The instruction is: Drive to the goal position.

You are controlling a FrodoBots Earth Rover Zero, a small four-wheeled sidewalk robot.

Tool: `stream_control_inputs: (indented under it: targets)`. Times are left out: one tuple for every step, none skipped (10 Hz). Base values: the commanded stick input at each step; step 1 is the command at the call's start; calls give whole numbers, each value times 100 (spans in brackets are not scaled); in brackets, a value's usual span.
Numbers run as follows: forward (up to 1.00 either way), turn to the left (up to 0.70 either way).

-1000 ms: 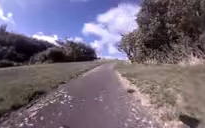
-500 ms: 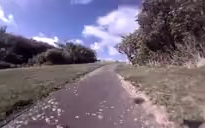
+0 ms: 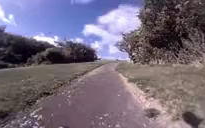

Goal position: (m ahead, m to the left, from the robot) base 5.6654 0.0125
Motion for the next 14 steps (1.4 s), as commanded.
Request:
stream_control_inputs:
  targets:
    - [100, 0]
    - [100, 0]
    - [100, 0]
    - [100, 0]
    - [100, 0]
    - [100, 0]
    - [100, 0]
    - [100, 0]
    - [100, 0]
    - [100, 0]
    - [100, 0]
    - [100, 0]
    - [100, 0]
    - [100, 0]
